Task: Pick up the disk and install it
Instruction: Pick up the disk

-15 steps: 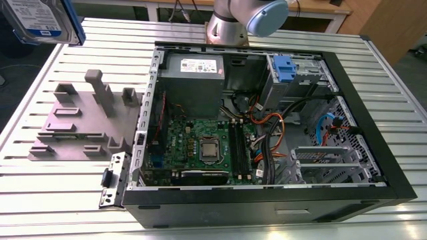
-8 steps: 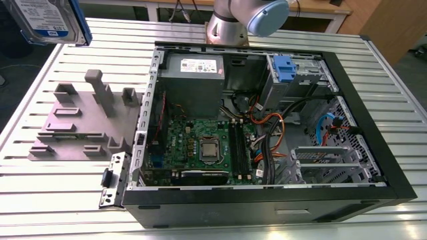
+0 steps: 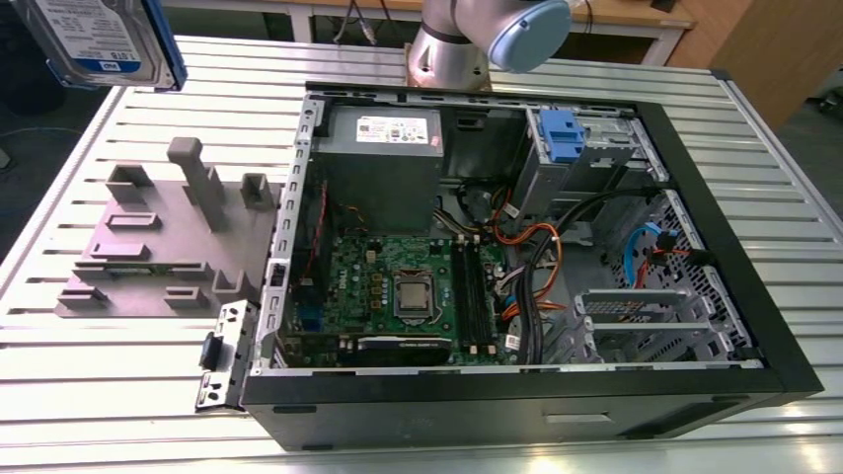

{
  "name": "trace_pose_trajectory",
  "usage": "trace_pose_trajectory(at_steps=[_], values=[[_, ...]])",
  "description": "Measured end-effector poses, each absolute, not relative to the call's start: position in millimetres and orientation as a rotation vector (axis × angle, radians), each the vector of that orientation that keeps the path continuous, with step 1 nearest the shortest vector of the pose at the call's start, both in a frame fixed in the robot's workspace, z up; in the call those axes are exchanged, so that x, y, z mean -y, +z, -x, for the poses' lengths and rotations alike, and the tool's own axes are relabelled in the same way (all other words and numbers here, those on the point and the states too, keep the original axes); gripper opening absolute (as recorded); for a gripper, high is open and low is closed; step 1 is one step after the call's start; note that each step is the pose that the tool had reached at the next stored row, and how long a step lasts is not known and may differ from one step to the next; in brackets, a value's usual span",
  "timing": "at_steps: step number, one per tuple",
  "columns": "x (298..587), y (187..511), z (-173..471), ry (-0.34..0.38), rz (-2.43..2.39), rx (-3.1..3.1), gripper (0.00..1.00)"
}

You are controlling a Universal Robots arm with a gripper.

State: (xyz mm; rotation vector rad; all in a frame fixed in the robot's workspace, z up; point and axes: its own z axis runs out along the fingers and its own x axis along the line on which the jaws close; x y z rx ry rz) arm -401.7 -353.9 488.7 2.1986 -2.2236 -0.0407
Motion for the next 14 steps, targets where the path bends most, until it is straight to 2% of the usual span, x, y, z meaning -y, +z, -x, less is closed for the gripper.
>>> trace_pose_trajectory(at_steps=[14], values=[[353.9, 488.8, 395.1, -0.041, -2.199, 2.223, 0.36]])
